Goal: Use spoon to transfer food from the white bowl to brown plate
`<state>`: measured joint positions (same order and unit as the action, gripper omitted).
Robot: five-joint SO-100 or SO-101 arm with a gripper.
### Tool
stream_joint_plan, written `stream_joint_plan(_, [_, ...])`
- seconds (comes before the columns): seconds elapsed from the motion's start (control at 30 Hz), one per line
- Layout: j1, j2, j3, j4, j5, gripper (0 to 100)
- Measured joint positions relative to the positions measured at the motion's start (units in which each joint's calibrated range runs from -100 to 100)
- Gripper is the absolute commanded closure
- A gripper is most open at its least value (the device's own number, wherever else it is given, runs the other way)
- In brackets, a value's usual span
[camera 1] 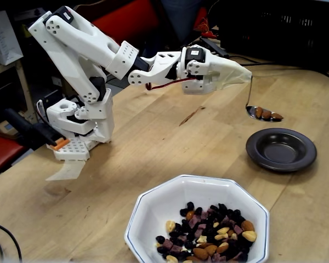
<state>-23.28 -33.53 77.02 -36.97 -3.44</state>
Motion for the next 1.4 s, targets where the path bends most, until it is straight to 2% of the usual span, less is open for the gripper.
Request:
stream_joint_plan(0.2, [-0.51, 0.00, 0.00, 0.00, 0.24, 96])
stream_joint_plan(0.73, [-0.51, 0.00, 0.00, 0.00, 8.35, 96])
stream_joint_plan(1.4, [-0.51, 0.00, 0.00, 0.00, 22.42, 96])
